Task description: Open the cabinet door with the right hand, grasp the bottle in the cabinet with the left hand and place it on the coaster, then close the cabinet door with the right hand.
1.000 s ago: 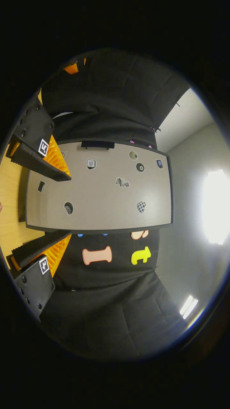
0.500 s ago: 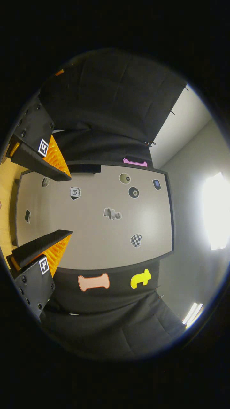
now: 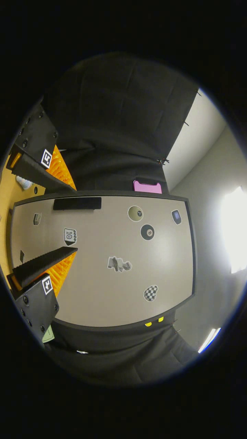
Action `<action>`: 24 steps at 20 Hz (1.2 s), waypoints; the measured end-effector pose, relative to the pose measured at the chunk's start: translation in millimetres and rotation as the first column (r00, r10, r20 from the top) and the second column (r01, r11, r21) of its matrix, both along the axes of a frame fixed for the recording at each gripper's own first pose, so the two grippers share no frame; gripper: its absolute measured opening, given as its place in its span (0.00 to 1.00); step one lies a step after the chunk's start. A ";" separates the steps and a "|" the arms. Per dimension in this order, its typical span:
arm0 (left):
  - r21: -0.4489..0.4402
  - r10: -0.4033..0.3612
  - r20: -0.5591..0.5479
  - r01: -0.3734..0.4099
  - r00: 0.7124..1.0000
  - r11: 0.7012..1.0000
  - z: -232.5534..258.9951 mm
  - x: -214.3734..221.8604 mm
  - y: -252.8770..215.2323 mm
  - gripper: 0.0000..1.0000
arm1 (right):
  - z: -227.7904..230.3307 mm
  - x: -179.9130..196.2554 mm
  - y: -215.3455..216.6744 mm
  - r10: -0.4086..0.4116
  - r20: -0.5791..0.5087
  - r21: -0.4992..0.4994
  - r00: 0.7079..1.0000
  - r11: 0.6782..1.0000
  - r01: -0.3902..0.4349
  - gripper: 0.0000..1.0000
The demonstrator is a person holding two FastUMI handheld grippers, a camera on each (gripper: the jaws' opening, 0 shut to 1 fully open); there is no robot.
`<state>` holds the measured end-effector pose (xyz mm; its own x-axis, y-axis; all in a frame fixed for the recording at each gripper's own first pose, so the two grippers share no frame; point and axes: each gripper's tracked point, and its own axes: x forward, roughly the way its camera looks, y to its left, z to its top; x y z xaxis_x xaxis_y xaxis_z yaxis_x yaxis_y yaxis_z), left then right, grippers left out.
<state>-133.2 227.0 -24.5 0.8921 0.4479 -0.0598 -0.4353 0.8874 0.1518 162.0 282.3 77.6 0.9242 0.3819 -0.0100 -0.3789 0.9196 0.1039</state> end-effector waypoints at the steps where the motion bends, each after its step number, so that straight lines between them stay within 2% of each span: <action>1: 0.001 0.009 -0.003 -0.009 1.000 1.000 -1.2 -1.3 5.1 0.87 | -1.0 5.9 7.6 0.001 -0.010 -0.003 1.000 1.000 -0.001 0.92; 2: 0.001 0.017 -0.007 -0.017 1.000 1.000 -4.4 -3.4 9.2 0.87 | -3.5 10.7 16.2 0.004 -0.021 -0.009 1.000 1.000 -0.004 0.92; 3: -0.001 0.025 -0.012 -0.025 1.000 1.000 -6.3 -4.7 14.8 0.87 | -5.4 16.3 24.6 0.008 -0.030 -0.013 1.000 1.000 -0.008 0.97; 4: -0.004 0.031 -0.016 -0.031 0.999 1.000 -11.2 -7.8 19.0 0.87 | -7.5 21.6 31.1 0.006 -0.040 -0.018 0.999 1.000 -0.007 0.92; 5: -0.008 0.039 -0.022 -0.039 0.999 0.999 -14.1 -10.0 24.4 0.88 | -9.5 27.4 36.9 0.000 -0.047 -0.019 0.999 1.000 -0.001 0.97; 6: -0.013 0.047 -0.026 -0.047 0.999 0.999 -18.0 -11.0 27.9 0.87 | -12.6 33.4 42.0 -0.006 -0.059 -0.021 0.998 1.000 0.005 0.98; 8: -0.017 0.065 -0.029 -0.066 0.997 0.998 -23.4 -12.8 37.3 0.87 | -19.8 44.6 51.0 -0.017 -0.091 -0.021 0.996 1.000 0.015 0.97; 9: -0.016 0.075 -0.029 -0.075 0.997 0.997 -23.0 -15.6 44.8 0.87 | -24.3 50.2 55.0 -0.021 -0.112 -0.024 0.993 1.000 0.019 0.92; 10: -0.015 0.084 -0.029 -0.084 0.996 0.996 -23.0 -20.2 51.0 0.87 | -28.9 55.5 59.1 -0.025 -0.131 -0.029 0.991 0.999 0.021 0.92; 11: -0.013 0.093 -0.029 -0.093 0.995 0.996 -22.7 -22.6 57.0 0.87 | -33.5 60.5 62.2 -0.030 -0.153 -0.035 0.988 0.999 0.025 0.97; 13: -0.013 0.108 -0.031 -0.108 0.994 0.994 -23.3 -25.9 65.2 0.87 | -42.6 68.6 68.7 -0.031 -0.190 -0.038 0.981 0.999 0.024 0.95; 14: -0.014 0.112 -0.033 -0.113 0.993 0.993 -25.2 -26.8 68.8 0.87 | -44.4 70.4 69.7 -0.037 -0.199 -0.037 0.979 0.999 0.030 0.86; 17: -0.019 0.118 -0.038 -0.119 0.992 0.993 -28.2 -26.5 74.9 0.87 | -47.4 78.5 70.8 -0.061 -0.215 -0.047 0.975 0.998 0.052 0.81; 18: -0.020 0.117 -0.038 -0.117 0.992 0.993 -29.1 -26.2 74.8 0.87 | -47.4 79.2 70.3 -0.068 -0.218 -0.048 0.974 0.997 0.059 0.68; 22: -0.027 0.101 -0.035 -0.102 0.994 0.994 -30.9 -20.6 72.1 0.87 | -51.6 84.7 71.8 -0.084 -0.228 -0.074 0.970 0.995 0.068 0.43; 24: -0.029 0.087 -0.034 -0.088 0.996 0.996 -32.0 -16.6 68.0 0.87 | -50.6 81.6 70.6 -0.080 -0.222 -0.089 0.972 0.994 0.062 0.34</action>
<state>-149.8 295.0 -56.5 0.8466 0.5220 -0.1035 -0.5071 0.8503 0.1405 243.6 352.9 27.0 0.9192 0.3047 -0.2493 -0.2877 0.9522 0.1029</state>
